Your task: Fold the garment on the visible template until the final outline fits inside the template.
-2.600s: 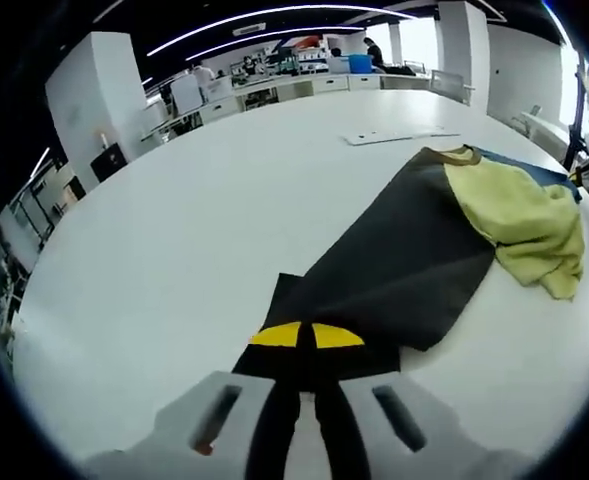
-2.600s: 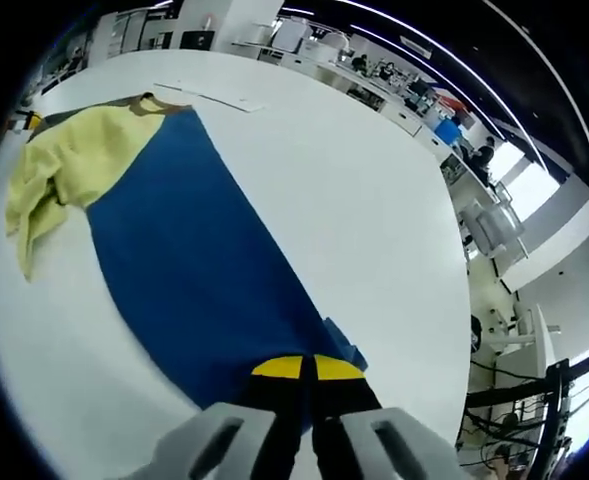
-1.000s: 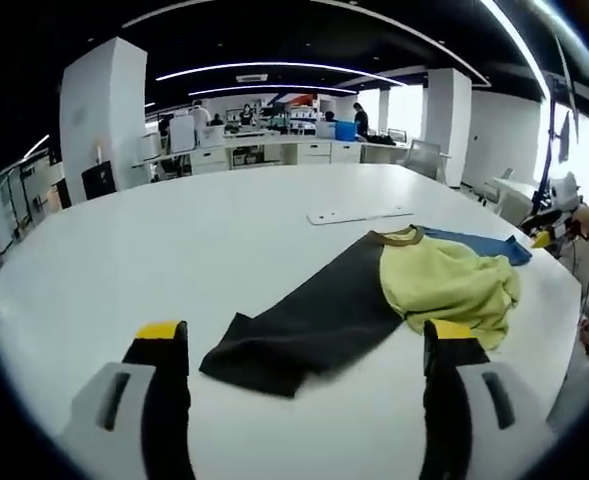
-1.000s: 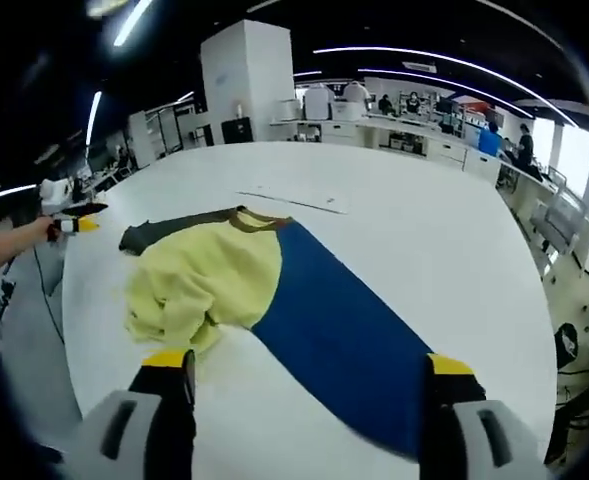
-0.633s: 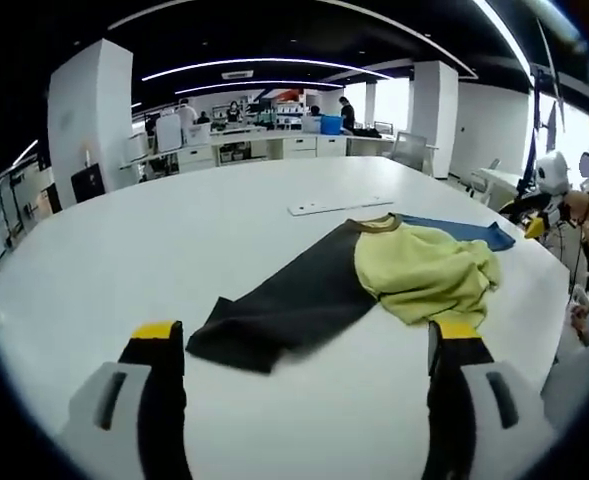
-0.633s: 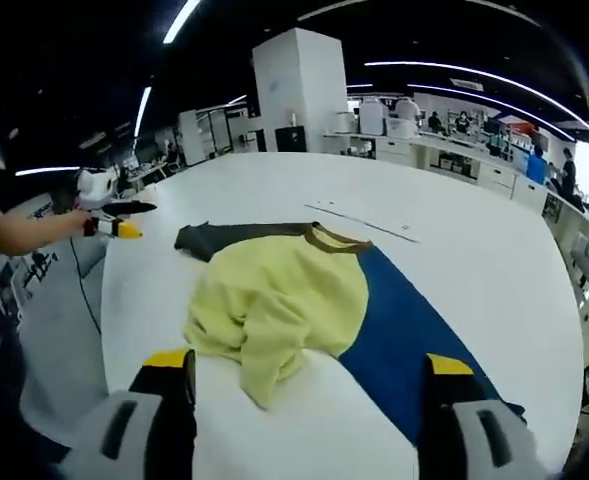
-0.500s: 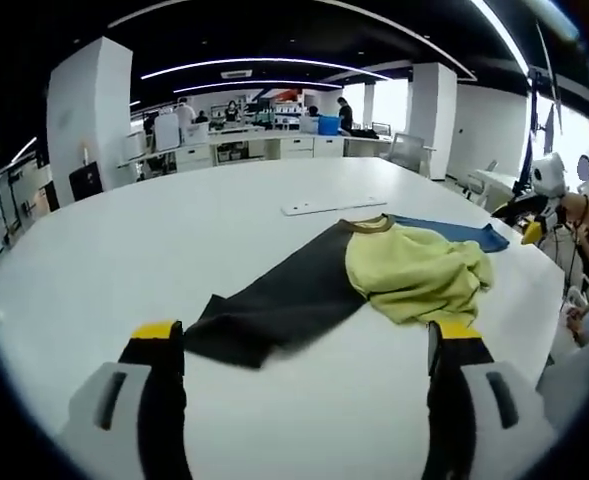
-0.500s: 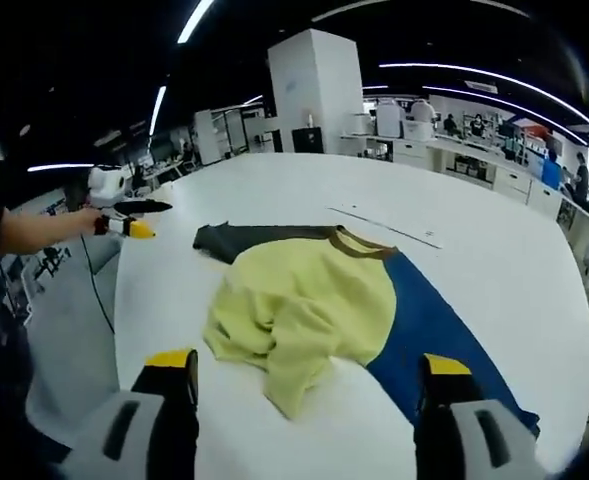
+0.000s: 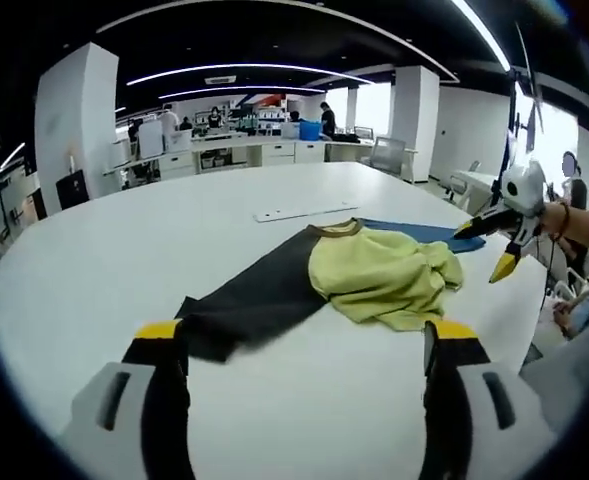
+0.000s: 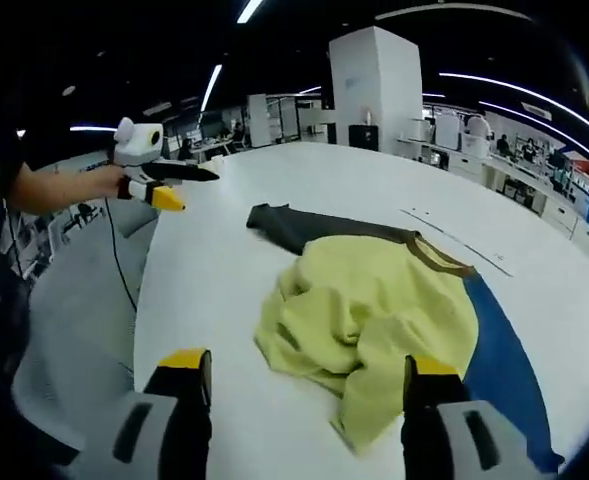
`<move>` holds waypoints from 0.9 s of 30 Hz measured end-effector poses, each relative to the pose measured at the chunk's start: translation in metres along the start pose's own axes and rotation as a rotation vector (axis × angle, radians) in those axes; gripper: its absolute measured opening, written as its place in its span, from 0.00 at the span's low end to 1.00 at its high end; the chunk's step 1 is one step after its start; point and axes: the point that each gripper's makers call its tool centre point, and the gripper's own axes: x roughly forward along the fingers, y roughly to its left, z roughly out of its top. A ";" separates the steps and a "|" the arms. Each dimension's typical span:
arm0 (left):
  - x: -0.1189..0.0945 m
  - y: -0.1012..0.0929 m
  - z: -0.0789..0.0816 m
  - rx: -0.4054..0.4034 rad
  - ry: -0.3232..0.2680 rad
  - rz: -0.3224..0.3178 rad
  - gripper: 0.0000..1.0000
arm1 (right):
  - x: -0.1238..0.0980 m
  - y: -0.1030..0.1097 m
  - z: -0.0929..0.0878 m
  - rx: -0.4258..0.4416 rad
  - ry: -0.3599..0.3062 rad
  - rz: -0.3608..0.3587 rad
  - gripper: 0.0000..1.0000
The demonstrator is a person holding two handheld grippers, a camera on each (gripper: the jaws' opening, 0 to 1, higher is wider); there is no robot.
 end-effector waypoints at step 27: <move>-0.009 -0.021 -0.046 0.040 0.094 -0.031 0.85 | 0.075 0.007 -0.035 -0.137 0.157 -0.027 0.36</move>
